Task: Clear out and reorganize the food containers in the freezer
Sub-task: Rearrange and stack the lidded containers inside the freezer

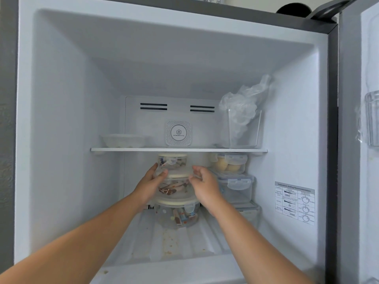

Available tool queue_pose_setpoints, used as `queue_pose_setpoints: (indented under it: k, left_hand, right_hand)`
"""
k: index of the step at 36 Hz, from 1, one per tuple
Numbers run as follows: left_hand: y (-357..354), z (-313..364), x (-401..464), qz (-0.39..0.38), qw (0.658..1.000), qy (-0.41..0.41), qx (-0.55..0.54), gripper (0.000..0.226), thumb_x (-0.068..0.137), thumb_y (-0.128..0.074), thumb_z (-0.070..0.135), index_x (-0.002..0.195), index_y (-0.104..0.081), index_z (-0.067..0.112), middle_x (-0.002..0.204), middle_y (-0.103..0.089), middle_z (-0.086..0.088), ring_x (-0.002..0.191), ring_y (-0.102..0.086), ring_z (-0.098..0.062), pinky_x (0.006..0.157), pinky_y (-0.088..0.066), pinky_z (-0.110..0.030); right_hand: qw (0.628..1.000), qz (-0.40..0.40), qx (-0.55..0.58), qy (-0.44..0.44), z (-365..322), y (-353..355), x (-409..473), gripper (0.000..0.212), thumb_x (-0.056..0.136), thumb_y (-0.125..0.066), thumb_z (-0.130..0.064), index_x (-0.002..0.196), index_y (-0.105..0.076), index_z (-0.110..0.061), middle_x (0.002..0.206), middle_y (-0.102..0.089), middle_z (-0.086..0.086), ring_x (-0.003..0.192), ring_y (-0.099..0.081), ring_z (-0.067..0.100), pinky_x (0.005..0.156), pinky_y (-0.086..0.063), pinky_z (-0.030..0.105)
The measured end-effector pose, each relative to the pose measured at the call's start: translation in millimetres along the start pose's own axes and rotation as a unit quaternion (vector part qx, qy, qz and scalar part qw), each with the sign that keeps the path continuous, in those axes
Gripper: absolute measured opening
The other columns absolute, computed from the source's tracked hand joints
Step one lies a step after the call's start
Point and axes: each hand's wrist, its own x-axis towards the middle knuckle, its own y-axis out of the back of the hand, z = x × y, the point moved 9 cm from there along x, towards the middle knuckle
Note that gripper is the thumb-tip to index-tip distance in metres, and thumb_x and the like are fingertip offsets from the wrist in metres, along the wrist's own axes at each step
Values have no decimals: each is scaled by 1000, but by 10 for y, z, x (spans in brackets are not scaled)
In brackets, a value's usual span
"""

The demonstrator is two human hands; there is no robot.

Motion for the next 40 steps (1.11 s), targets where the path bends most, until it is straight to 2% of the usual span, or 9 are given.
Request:
queue_pose_setpoints:
  k: [3,7,11,14,23,27,30,36,40]
  left_hand:
    - [2,16,-33,-6,1000,-6,-1,65,91,-49,47,147,-20,33,151,-33,0,136,-36,-24,111,-29,-42]
    - [-18,56,-72,-17,1000,-20,-1,63,91,-54,41,146,-27,31,147,-40,-3,134,-39,-23,112,-30,-44]
    - [-18,129,-91,6,998,-42,55,61,90,-56,41,144,-31,30,151,-33,-2,138,-30,-20,112,-26,-34]
    - [-41,189,-101,14,991,-65,115,63,90,-56,42,145,-28,29,154,-23,-4,142,-22,-18,114,-21,-34]
    - [-29,112,-163,19,990,-62,123,72,90,-56,42,149,-18,25,156,-19,-1,143,-21,-17,114,-20,-31]
    - [-4,114,-243,23,985,-75,154,72,91,-54,42,149,-15,25,157,-16,0,144,-18,-15,116,-18,-33]
    - [-5,148,-326,22,979,-99,177,71,91,-55,38,149,-15,23,158,-14,0,144,-15,-14,113,-16,-27]
    - [-79,249,-567,14,963,-144,228,73,90,-57,36,149,-15,23,159,-6,-3,145,-8,-12,105,-12,-17]
    - [-119,389,-798,7,949,-175,262,69,91,-55,36,148,-18,27,159,-4,1,145,-13,-15,116,-14,-30]
  right_hand:
    - [1000,-11,-24,-8,59,-30,-41,40,96,-49,-16,136,-45,-20,134,-54,4,123,-51,16,93,-38,21]
    - [996,-33,-78,-1,83,-67,-117,47,96,-49,-16,141,-39,-24,145,-42,2,132,-40,17,98,-31,19]
    - [992,-47,-113,19,45,-86,-184,52,96,-48,-16,145,-32,-23,154,-29,-2,140,-28,16,110,-23,24]
    - [991,-50,-122,26,25,-92,-210,54,96,-48,-17,146,-29,-22,155,-26,-3,141,-26,15,110,-21,24]
    - [979,-62,-189,48,7,-138,-300,61,96,-47,-16,150,-18,-22,159,-9,-3,145,-15,14,111,-13,20]
    - [966,-78,-240,51,-8,-168,-387,65,96,-46,-16,151,-11,-22,160,0,-5,145,-14,16,112,-19,26]
    - [953,-92,-284,58,-34,-180,-496,67,96,-46,-19,151,-9,-22,160,3,-5,146,-13,18,115,-20,32]
    - [930,-117,-338,91,-120,-171,-822,64,97,-44,-23,151,-11,-25,160,2,-4,146,-4,17,118,-7,36]
    - [909,-112,-382,125,-171,-134,-1030,60,99,-41,-25,151,-11,-25,160,5,-4,146,5,14,118,5,36]
